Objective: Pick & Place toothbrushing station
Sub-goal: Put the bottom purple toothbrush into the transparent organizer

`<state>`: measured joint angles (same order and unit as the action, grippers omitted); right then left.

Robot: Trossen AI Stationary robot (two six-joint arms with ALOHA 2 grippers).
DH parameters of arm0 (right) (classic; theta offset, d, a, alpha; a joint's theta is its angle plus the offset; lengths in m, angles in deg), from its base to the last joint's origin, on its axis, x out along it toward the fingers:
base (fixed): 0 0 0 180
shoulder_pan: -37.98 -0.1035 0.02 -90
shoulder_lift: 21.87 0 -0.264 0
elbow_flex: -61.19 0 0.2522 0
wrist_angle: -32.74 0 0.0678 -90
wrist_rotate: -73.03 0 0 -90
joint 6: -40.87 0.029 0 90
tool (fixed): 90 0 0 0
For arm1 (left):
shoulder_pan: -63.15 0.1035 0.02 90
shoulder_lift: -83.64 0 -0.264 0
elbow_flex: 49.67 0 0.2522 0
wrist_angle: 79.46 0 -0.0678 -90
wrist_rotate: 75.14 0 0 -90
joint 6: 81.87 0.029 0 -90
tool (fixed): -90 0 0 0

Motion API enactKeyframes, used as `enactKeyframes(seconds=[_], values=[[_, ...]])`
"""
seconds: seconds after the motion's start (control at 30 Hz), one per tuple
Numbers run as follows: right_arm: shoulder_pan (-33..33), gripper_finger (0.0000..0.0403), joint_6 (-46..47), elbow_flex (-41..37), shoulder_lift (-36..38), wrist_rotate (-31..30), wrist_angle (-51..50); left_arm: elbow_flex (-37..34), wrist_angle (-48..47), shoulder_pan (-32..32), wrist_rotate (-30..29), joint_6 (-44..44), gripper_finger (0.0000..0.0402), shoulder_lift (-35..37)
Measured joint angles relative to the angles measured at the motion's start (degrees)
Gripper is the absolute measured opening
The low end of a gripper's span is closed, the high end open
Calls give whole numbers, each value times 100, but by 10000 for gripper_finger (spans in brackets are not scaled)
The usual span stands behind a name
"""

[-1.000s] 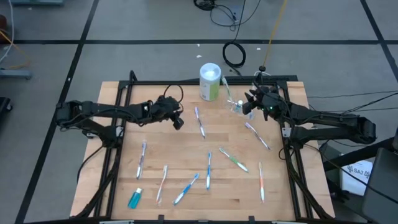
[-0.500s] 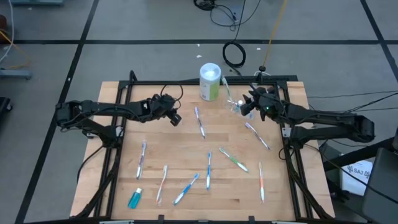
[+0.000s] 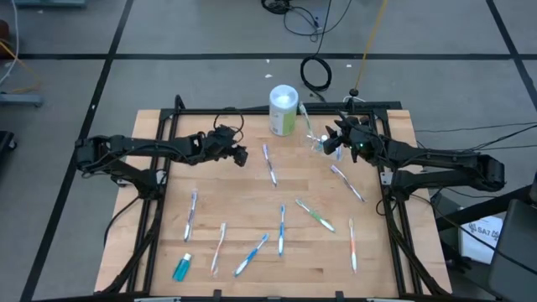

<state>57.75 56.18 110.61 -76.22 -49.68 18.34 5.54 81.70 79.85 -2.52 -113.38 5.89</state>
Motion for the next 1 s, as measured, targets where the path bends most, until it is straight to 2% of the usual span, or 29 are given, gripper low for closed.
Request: enactKeyframes(seconds=[0.2, 0.33, 0.47, 0.6, 0.77, 1.0], values=[[0, 177, 2, 0, 0, 0, 0, -1, 877, -218, 290, 32, 231, -366], [0, 176, 2, 0, 0, 0, 0, -2, 1135, -329, 608, 28, 217, -673], [0, 178, 4, 0, 0, 0, 0, -2, 741, -446, 1120, -9, 207, -675], [0, 176, 4, 0, 0, 0, -2, -3, 311, -789, 1327, 197, 203, -608], [0, 174, 3, 0, 0, 0, -4, 23, -726, -1206, 1694, -457, 202, -506], [0, 174, 18, 0, 2, 2, -47, 298, -3526, -1805, 1769, -1818, 202, -321]])
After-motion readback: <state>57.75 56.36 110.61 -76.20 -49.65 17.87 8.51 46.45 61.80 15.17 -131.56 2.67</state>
